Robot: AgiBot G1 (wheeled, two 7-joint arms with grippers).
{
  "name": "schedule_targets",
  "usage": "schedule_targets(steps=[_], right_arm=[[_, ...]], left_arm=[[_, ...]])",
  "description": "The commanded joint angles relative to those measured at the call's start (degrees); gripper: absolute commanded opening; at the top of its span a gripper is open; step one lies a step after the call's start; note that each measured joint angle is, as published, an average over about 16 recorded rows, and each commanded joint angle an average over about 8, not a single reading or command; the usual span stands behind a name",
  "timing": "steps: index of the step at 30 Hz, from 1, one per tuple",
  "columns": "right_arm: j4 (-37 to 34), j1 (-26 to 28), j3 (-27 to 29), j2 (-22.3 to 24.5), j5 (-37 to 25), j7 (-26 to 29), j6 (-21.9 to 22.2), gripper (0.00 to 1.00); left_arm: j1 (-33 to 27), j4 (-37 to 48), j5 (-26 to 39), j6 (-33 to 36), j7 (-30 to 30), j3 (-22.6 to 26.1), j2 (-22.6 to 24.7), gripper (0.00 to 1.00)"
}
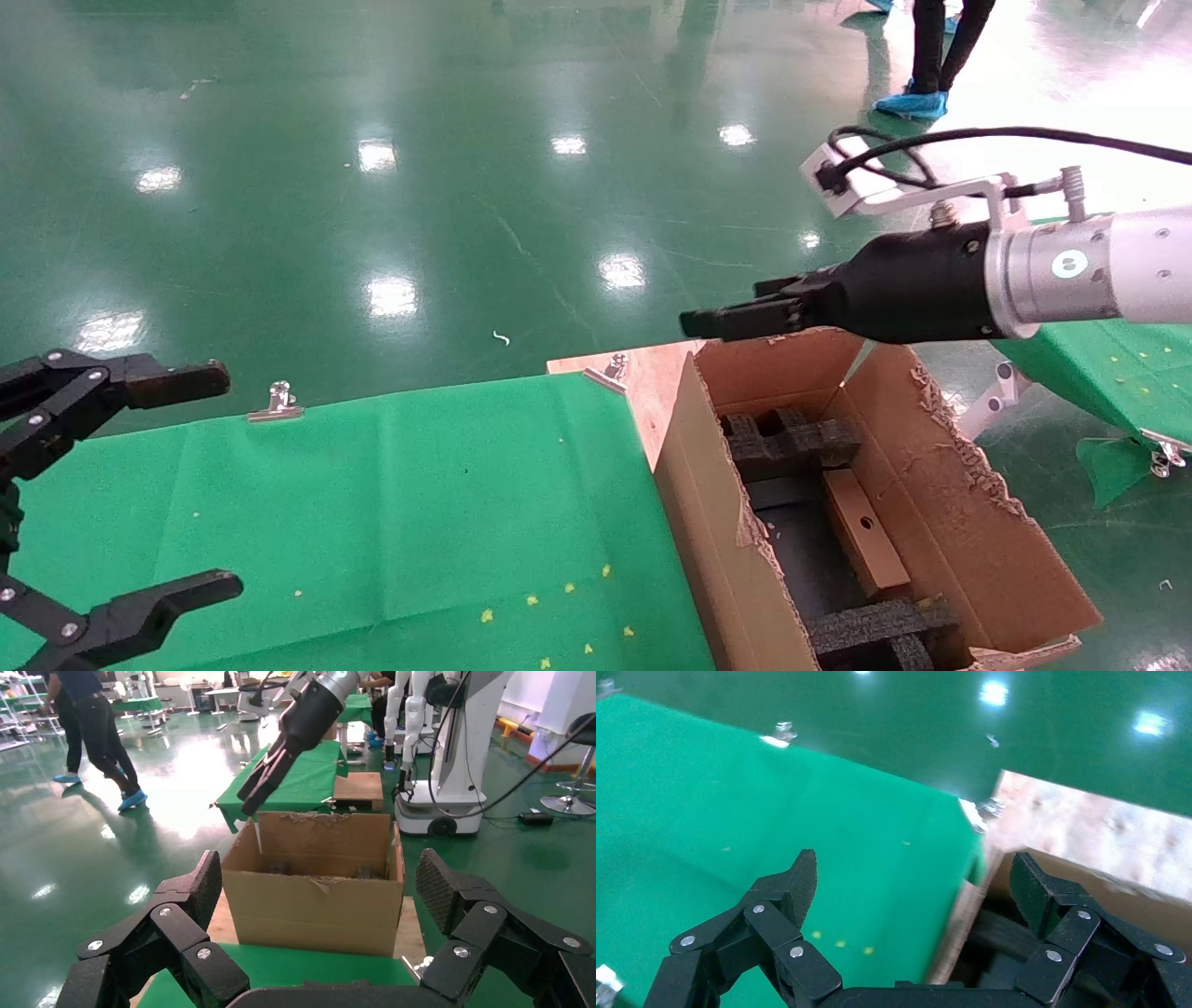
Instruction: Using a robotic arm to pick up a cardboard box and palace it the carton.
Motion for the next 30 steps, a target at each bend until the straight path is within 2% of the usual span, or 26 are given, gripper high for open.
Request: schedule_targets(steps=[1, 30], right_arm=[[-0.06, -1.36, 1.82, -0.33, 0.88, -1.77, -0.91, 1.0], [-2.2, -27.11, 35.08, -6.59, 16.76, -34.27, -17.16, 1.0]], left_arm=[[0.0, 0.01, 0.0, 0.0, 0.0, 0.0, 0.0, 1.0], [-0.02, 0.01, -0.03, -0.01, 0.03, 0.05, -0.02, 1.0]])
